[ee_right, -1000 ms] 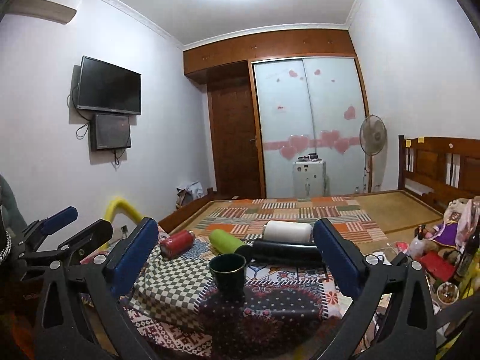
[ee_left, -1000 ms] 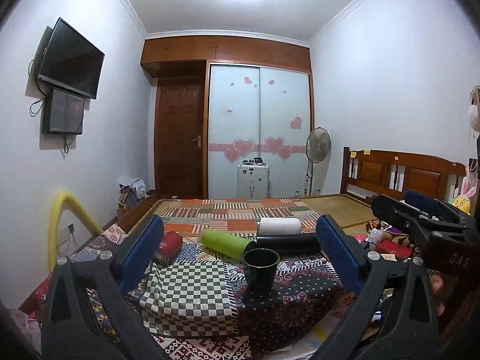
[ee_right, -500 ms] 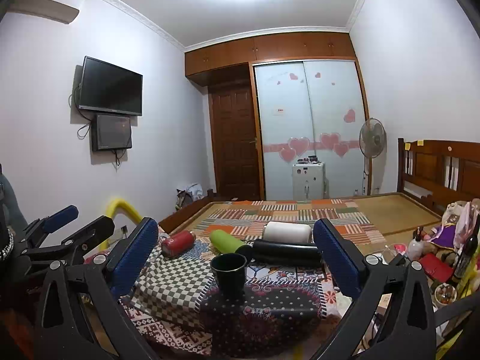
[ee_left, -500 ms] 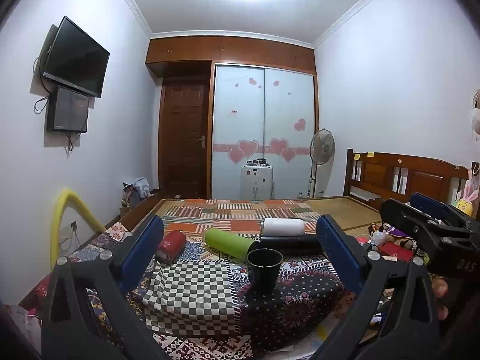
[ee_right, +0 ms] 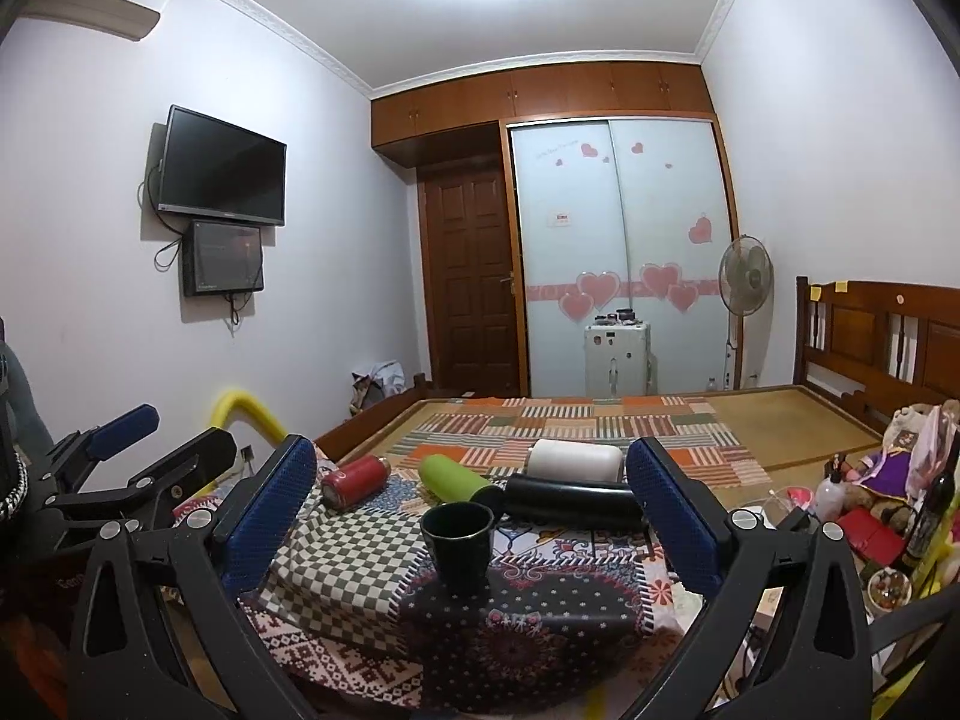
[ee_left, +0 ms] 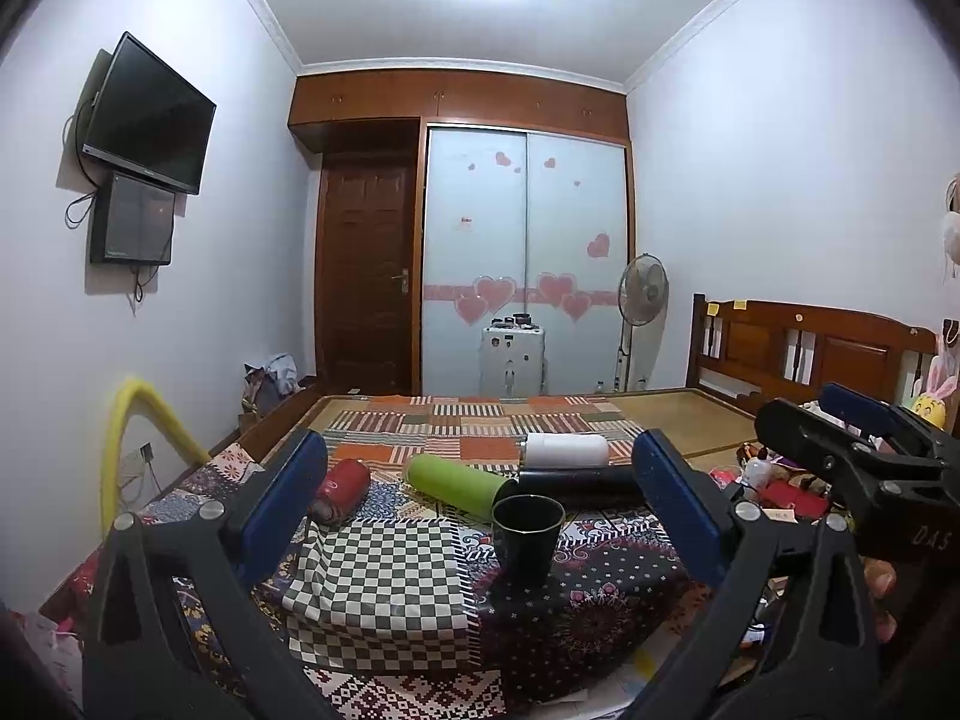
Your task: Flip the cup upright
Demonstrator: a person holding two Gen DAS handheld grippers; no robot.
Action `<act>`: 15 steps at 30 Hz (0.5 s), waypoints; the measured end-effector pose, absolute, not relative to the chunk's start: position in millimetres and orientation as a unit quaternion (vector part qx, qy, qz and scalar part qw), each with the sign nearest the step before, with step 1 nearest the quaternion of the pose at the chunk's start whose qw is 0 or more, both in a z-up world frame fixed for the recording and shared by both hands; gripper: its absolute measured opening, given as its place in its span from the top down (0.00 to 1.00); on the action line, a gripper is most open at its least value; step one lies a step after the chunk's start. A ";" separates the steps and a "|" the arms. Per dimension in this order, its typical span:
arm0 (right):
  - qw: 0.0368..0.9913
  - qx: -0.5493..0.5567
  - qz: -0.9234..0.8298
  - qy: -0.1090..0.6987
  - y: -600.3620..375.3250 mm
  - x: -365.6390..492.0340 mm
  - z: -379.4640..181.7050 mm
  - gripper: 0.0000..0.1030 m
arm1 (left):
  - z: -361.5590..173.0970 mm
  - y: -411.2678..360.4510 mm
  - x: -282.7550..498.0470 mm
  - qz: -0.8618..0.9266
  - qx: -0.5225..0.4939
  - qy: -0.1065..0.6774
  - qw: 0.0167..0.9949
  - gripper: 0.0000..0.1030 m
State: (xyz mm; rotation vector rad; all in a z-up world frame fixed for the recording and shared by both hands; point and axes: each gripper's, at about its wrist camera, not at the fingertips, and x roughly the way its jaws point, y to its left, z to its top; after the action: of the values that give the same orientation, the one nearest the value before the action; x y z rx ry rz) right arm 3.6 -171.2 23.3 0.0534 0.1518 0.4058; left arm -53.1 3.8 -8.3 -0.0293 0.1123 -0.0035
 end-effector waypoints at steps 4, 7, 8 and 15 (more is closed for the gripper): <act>0.976 0.027 0.201 0.076 -171.4 4.3 23.8 0.00 | -8.2 3.1 -52.2 -0.005 -0.014 0.056 0.998 0.00; 0.976 0.029 0.201 0.077 -173.0 4.2 23.7 0.00 | -8.1 3.6 -51.7 -0.006 -0.016 0.057 0.998 0.00; 0.976 0.028 0.200 0.077 -173.3 3.8 23.9 0.00 | -7.8 3.8 -51.8 -0.007 -0.017 0.058 0.998 0.00; 0.977 0.026 0.197 0.079 -172.4 4.4 22.9 0.00 | -6.8 5.2 -51.5 -0.006 -0.019 0.057 0.998 0.00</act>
State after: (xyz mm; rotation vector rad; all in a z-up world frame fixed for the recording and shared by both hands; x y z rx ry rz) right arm 4.4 -172.4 22.9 0.0523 0.1592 0.3976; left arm -51.5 5.2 -6.8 -0.0373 0.1149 -0.0118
